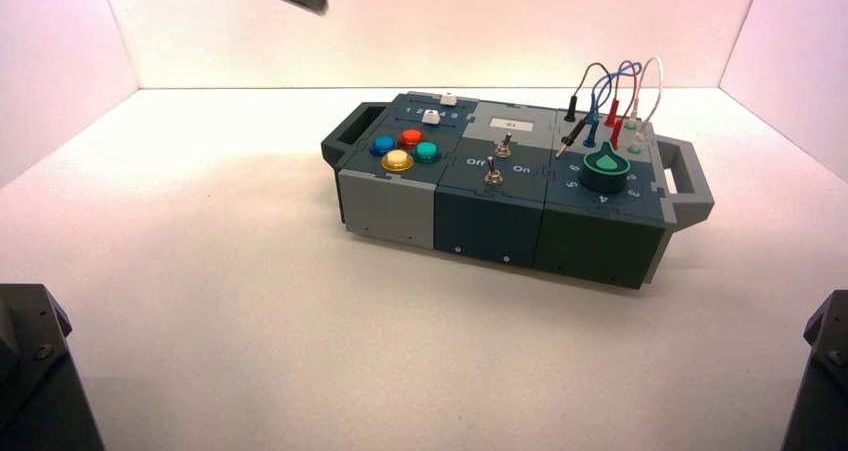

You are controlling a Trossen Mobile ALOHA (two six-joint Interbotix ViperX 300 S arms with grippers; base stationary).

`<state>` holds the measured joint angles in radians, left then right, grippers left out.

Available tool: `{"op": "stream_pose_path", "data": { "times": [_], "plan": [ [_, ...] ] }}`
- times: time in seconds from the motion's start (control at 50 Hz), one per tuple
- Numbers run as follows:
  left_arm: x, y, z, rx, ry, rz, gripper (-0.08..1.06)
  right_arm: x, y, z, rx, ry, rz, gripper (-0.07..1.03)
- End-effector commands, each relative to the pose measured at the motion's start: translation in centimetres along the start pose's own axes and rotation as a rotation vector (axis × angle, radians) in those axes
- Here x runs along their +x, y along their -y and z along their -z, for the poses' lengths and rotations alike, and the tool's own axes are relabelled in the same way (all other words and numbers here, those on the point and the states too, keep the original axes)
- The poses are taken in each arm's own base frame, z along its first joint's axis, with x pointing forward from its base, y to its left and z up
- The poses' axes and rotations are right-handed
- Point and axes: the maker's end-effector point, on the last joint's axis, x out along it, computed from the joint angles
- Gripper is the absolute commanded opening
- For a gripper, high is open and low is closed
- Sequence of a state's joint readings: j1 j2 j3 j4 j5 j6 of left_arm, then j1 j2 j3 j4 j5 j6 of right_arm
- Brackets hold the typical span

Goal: Insert the black wire.

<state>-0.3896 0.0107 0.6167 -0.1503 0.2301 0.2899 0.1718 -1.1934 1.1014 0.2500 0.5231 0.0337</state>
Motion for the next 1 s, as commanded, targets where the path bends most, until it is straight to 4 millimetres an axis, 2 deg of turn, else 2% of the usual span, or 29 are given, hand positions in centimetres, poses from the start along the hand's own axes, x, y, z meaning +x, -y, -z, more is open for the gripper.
{"op": "stream_pose_path", "data": {
  "times": [0.02, 0.26, 0.44, 0.7, 1.0],
  "plan": [
    [2.3, -0.3, -2.1, 0.016, 0.019, -0.003, -0.03, -0.2, -0.4, -1.4, 0.004, 0.024, -0.009, -0.02],
    [6.9, -0.5, -2.2, 0.038, -0.022, 0.003, -0.03, 0.0, -0.4, -1.4, 0.012, 0.018, -0.008, -0.02],
    [9.4, -0.5, -2.3, 0.034, -0.045, 0.009, -0.03, 0.3, -0.3, -1.0, 0.017, -0.001, -0.004, -0.02],
    [11.0, 0.9, -1.1, 0.051, -0.117, 0.044, -0.03, 1.2, -0.1, -0.9, 0.019, -0.03, 0.007, -0.02],
    [11.7, 2.5, 0.9, 0.091, -0.186, 0.077, -0.03, 1.4, -0.1, -1.1, 0.021, -0.032, 0.011, -0.02]
  ]
}}
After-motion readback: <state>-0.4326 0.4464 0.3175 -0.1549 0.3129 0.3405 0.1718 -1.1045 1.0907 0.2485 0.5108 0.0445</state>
